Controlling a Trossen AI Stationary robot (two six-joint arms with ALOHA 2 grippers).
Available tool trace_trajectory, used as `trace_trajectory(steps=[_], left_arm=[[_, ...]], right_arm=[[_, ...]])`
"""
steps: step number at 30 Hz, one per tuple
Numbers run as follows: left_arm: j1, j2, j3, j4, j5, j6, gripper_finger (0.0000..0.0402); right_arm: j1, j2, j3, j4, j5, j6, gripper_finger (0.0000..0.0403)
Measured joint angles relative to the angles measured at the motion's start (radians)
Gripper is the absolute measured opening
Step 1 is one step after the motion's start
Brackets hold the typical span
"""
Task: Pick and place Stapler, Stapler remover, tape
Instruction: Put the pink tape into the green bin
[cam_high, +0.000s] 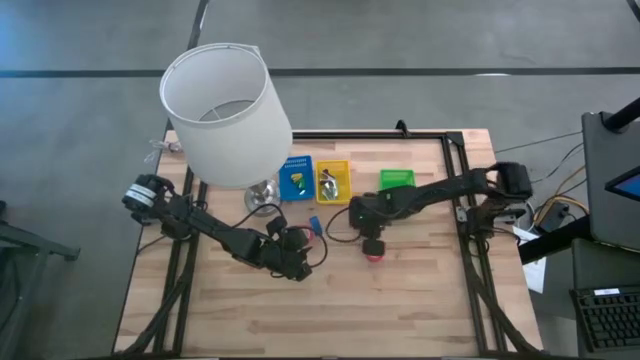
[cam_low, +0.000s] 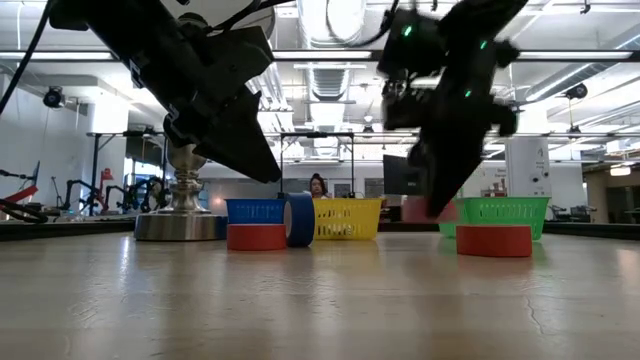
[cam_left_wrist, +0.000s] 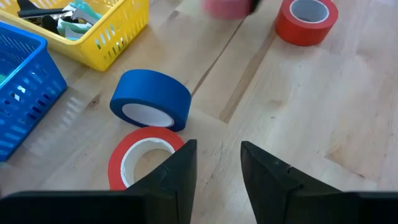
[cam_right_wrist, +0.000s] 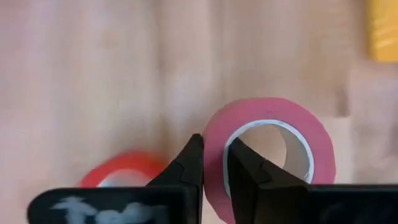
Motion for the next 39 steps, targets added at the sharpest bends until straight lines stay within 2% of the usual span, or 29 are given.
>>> trace_trajectory(steps=[2,4,12,14,18,23,28,39], left_arm=[[0.0,0.0,0.0,0.001,0.0,-0.001,0.0126],[0.0,0.0,0.0,0.002,0.0,-0.001,0.0126],[0.0,0.0,0.0,0.0,0.0,-0.002,0.0126],[0.0,0.0,0.0,0.0,0.0,-0.002,0.0126],[0.0,0.0,0.0,0.0,0.0,-0.003,0.0126],[0.0,0.0,0.0,0.0,0.0,-0.002,0.0126],[0.0,0.0,0.0,0.0,0.0,-0.002,0.0126],[0.0,0.0,0.0,0.01,0.0,-0.002,0.0126]], right_arm=[[0.003,-0.056,0.0,-0.053,-0.039,-0.037,0.0039],[0.003,-0.118,0.0,-0.075,-0.018,-0.044,0.0048],[-0.04,-0.375,-0.015,-0.179,0.275,-0.056,0.0046],[-0.073,-0.424,-0.036,-0.18,0.309,-0.056,0.0045],[-0.165,-0.482,-0.097,-0.182,0.31,-0.043,0.0045],[-0.283,-0.481,-0.217,-0.092,0.297,-0.097,0.0048],[-0.354,-0.44,-0.311,-0.02,0.2,-0.147,0.0049],[-0.397,-0.307,-0.313,0.068,0.201,-0.165,0.0053]])
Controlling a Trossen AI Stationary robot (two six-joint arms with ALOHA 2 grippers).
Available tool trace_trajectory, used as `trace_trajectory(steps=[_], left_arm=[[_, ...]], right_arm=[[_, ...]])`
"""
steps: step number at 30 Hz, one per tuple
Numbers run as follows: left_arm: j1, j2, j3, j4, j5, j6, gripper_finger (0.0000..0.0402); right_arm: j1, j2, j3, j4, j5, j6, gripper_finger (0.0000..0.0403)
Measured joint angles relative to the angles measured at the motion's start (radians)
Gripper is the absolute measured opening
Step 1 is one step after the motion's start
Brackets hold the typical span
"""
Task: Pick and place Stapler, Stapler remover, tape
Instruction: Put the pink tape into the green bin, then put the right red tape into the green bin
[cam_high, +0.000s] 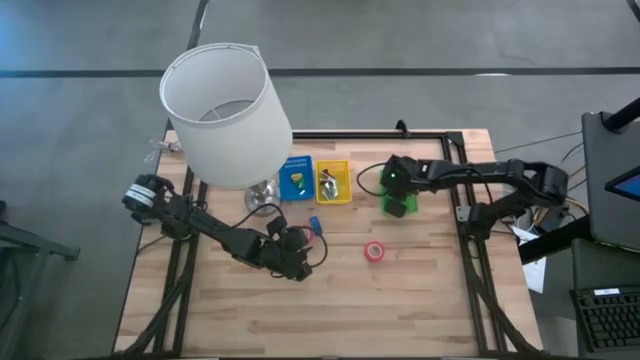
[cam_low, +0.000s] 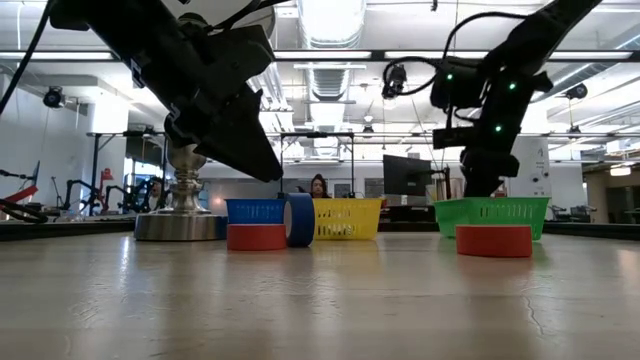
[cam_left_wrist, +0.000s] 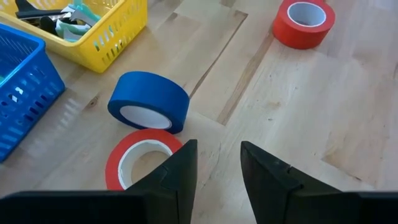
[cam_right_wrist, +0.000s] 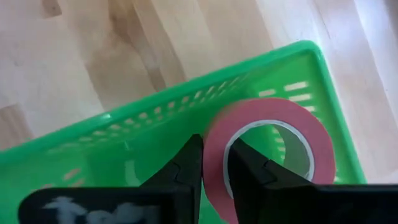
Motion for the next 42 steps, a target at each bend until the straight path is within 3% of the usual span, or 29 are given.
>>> trace_trajectory(steps=[12,18,25,31,37,42], left_arm=[[0.0,0.0,0.0,0.0,0.004,0.0,0.0126],[0.0,0.0,0.0,0.0,0.004,0.0,0.0126],[0.0,0.0,0.0,0.006,0.004,0.0,0.0126],[0.0,0.0,0.0,0.005,0.003,-0.002,0.0126],[0.0,0.0,0.0,0.008,0.003,-0.003,0.0126],[0.0,0.0,0.0,0.018,0.003,-0.003,0.0126]], right_arm=[[0.0,0.124,0.054,-0.01,0.0,-0.01,0.0125],[0.02,0.082,0.106,-0.132,0.0,-0.011,0.0145],[0.057,-0.048,0.17,-0.274,-0.003,0.145,0.0157],[0.221,-0.19,0.163,-0.235,-0.164,0.218,0.0155],[0.465,-0.234,0.145,-0.174,-0.16,0.335,0.0158],[0.638,-0.172,0.132,-0.134,-0.155,0.435,0.0155]])
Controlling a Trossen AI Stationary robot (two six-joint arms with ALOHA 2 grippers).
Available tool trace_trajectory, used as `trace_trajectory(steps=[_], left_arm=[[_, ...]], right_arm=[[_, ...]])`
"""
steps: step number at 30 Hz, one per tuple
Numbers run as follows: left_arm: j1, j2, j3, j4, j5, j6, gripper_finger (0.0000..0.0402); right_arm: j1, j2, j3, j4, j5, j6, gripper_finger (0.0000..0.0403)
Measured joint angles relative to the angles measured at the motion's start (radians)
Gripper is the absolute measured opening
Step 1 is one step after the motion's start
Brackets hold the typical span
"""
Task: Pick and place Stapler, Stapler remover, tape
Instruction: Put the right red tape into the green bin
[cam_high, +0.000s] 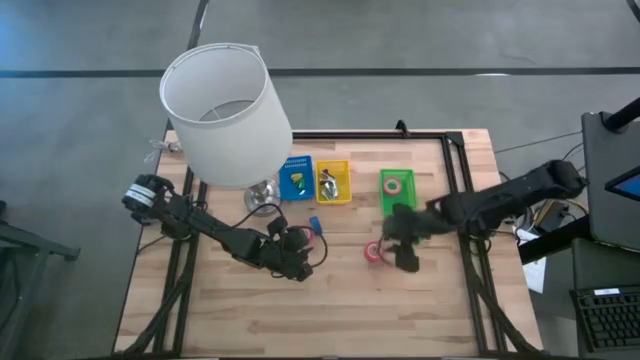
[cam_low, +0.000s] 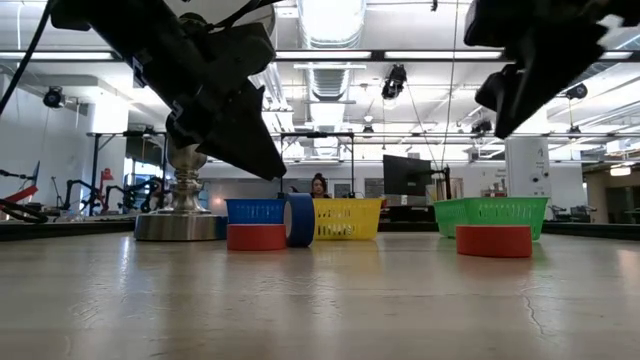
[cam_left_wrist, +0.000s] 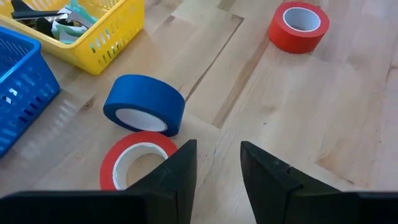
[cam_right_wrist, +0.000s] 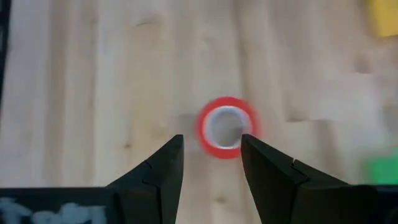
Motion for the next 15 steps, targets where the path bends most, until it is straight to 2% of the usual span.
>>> trace_trajectory(steps=[6,15], left_arm=[[0.007,0.0,0.0,0.027,0.0,0.046,0.0126],[0.042,0.0,0.0,0.089,0.0,0.188,0.0126]], right_arm=[[0.116,0.15,0.001,0.138,0.001,0.013,0.0157],[0.126,0.347,0.027,0.141,0.032,0.018,0.0157]])
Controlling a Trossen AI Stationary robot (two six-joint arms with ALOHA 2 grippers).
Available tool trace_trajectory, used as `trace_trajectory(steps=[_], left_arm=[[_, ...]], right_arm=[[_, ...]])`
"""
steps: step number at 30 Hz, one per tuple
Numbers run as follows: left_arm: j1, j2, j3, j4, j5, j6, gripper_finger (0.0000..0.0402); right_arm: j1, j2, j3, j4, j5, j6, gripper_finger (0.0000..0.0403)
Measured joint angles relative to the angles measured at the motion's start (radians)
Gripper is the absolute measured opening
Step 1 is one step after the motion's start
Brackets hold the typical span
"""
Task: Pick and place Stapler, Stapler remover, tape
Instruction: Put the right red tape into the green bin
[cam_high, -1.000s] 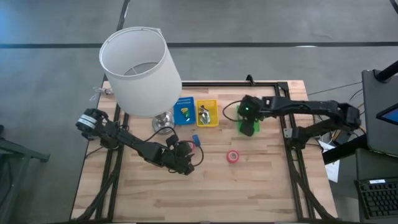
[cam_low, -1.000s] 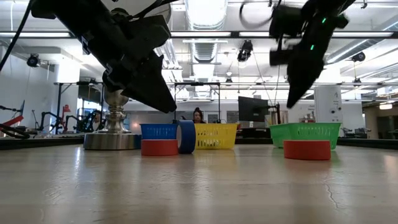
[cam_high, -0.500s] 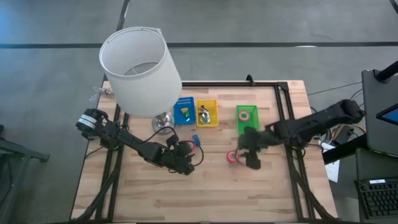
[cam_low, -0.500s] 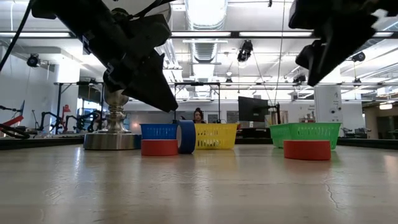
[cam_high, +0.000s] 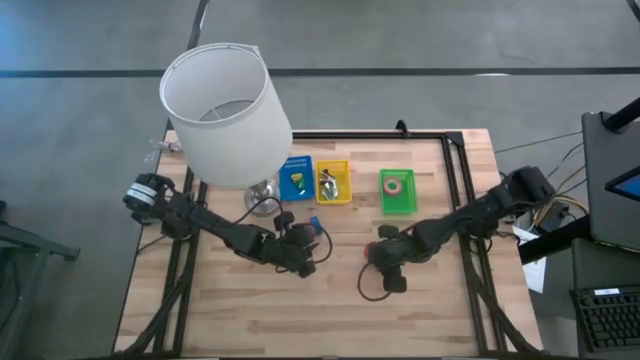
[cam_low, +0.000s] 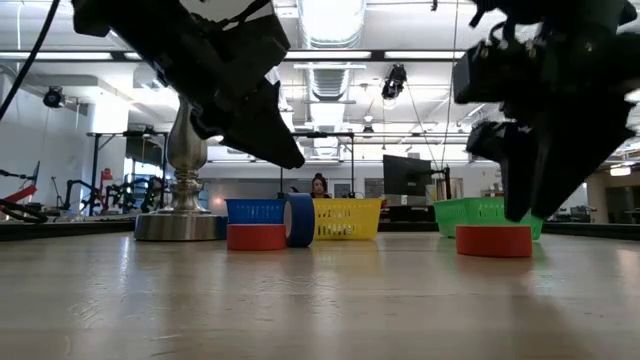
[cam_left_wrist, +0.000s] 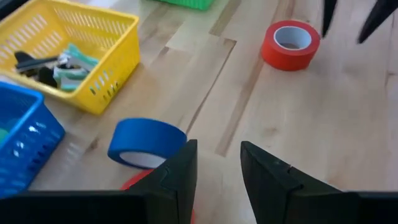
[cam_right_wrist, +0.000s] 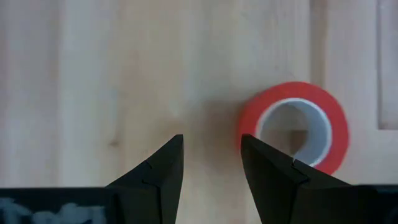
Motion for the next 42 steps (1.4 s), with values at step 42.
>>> trace_trajectory(steps=[42], left_arm=[[0.05,0.0,0.0,0.016,0.041,0.031,0.0126]], right_arm=[[-0.022,0.083,-0.055,0.067,0.112,0.034,0.0068]])
